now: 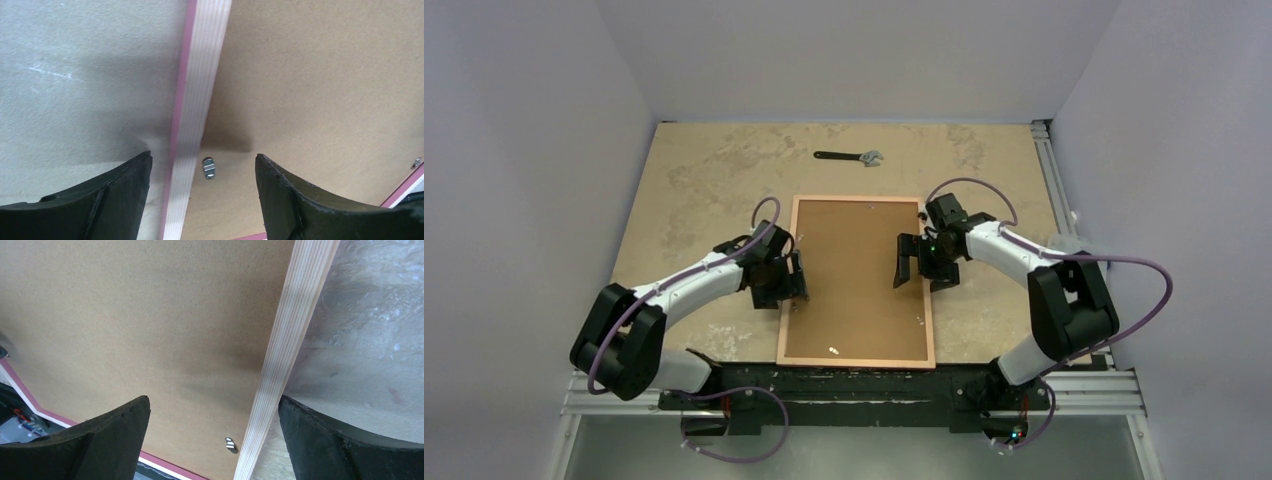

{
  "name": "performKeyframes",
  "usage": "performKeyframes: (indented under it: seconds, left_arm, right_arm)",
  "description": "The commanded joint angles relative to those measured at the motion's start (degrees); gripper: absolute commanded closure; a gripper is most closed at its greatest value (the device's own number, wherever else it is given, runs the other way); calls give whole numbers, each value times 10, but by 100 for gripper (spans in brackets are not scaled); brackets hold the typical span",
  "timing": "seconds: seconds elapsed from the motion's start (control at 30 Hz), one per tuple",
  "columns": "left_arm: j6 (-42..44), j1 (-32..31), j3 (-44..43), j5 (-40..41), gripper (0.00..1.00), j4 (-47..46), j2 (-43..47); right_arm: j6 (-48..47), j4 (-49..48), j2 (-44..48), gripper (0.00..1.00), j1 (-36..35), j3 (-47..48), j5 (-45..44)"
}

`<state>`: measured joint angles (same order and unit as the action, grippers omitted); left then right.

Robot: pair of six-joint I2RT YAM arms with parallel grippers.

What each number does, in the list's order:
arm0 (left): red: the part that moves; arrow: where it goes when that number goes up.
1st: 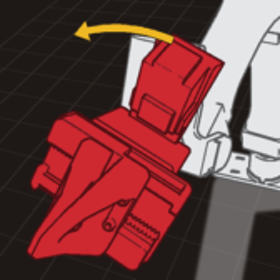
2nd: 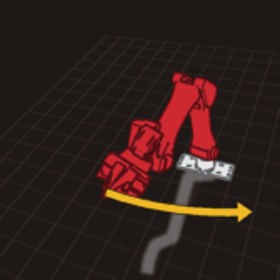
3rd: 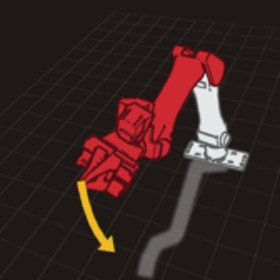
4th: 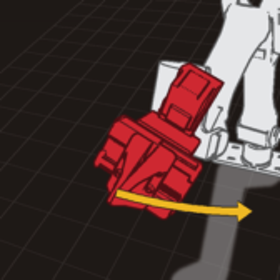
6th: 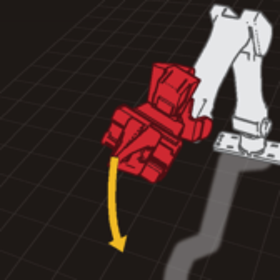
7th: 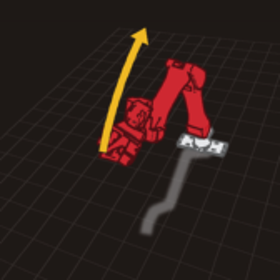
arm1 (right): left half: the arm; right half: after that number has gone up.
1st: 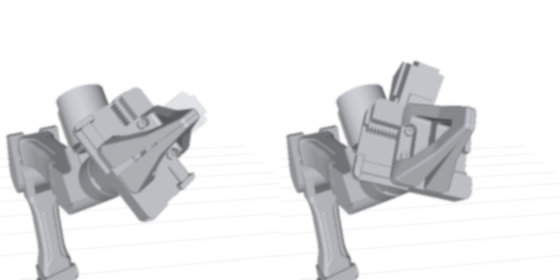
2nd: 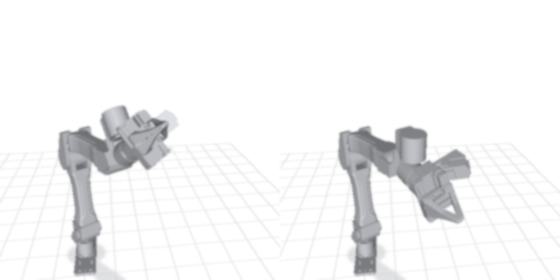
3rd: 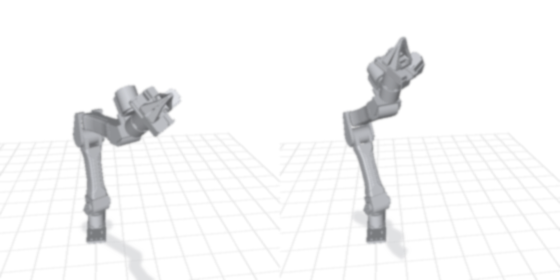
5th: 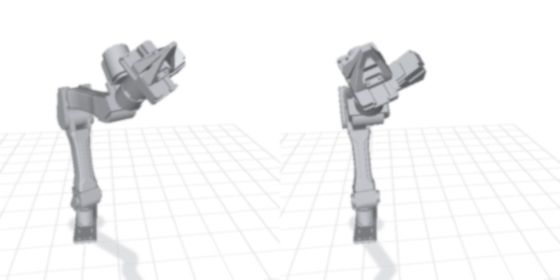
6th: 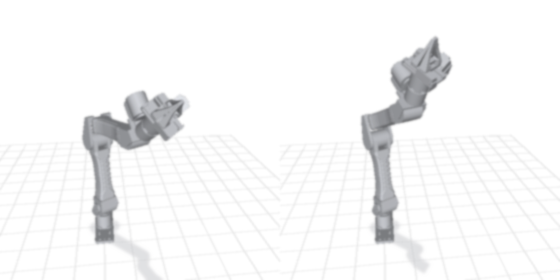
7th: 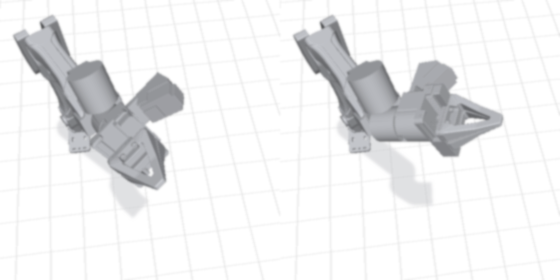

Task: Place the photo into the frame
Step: Place the photo frame item in the photo frame, then install the photo frame at the center of the board.

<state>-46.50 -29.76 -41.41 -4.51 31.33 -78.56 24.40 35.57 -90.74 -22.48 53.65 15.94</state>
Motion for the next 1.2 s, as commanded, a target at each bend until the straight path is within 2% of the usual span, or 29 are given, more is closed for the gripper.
performKeyframes:
  seconds: [0.0,0.43,0.63,0.87,1.17]
  left_arm:
    - [5,-1,-2,32,27,22,19]
    - [12,-1,-1,27,31,12,5]
    - [14,-1,1,23,38,7,-1]
    - [19,-1,5,32,62,11,-6]
    - [21,-2,6,28,83,9,-15]
  right_arm:
    - [3,-20,45,2,-3,-18,-2]
    - [21,-64,52,2,-4,-85,46]
    - [24,-73,50,3,-3,-92,51]
    - [25,-78,46,3,-3,-94,51]
    - [23,-72,44,3,-3,-82,49]
